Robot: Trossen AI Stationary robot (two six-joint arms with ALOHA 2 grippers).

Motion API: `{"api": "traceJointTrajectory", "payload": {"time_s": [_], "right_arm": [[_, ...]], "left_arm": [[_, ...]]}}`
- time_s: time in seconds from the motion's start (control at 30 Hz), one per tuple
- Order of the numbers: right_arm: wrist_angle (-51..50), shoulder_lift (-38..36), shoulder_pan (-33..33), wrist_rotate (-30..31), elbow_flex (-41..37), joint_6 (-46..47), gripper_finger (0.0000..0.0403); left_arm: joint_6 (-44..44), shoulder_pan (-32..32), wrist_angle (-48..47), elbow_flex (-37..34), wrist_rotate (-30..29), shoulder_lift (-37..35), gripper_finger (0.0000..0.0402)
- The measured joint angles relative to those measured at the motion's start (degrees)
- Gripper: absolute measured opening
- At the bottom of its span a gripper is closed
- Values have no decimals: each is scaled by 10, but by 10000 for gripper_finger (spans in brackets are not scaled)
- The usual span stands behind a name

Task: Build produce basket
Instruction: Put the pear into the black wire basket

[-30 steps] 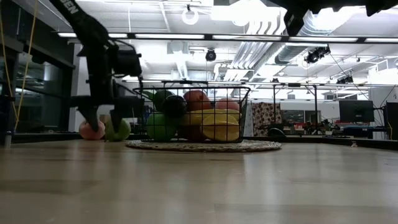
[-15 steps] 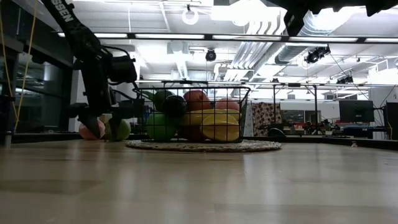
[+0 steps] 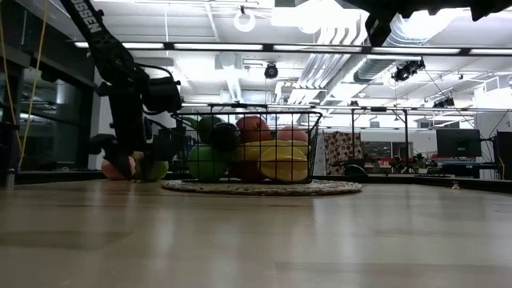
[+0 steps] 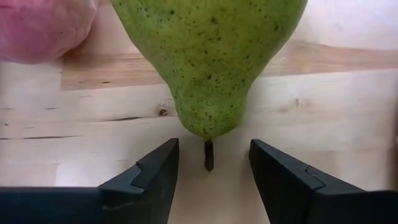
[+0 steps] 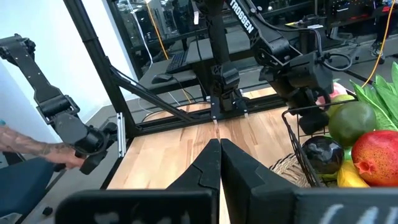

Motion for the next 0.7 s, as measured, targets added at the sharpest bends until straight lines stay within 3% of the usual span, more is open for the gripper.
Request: {"api": "traceJointTrajectory", "payload": {"time_s": [0.17,0.47,0.7], "right_arm": [[0,0,0,0,0,4,0],[0,0,0,0,0,6,0],[0,0,0,0,0,5,0]], "left_arm": [[-20,1,9,-1,0,1,144],[-38,2,7,-1,4,2,16],[-14,6,-7,-1,11,-2,10]]}}
